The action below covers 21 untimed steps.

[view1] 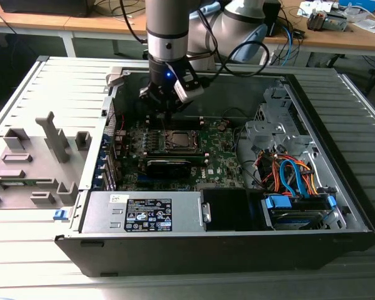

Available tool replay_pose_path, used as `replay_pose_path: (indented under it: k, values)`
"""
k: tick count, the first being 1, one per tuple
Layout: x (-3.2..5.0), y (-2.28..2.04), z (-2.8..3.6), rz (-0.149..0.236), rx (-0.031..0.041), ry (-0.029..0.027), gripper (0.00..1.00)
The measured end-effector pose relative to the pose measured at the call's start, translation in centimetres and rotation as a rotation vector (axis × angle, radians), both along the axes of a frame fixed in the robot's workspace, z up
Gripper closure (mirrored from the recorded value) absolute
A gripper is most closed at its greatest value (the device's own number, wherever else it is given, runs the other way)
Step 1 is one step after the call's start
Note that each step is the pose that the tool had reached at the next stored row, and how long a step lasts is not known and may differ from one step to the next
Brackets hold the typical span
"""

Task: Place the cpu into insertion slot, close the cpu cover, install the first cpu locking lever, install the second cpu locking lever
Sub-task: 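Install the first cpu locking lever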

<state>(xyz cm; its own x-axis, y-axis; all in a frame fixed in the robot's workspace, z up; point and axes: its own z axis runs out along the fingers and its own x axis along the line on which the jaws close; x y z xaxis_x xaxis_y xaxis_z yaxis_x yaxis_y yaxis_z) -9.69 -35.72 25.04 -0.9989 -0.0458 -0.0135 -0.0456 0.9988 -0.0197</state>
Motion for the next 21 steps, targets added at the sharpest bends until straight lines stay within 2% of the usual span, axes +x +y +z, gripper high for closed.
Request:
replay_pose_path:
  k: [21]
  values:
    - [-1.59, 0.0, 0.0, 0.0, 0.0, 0.0, 0.89]
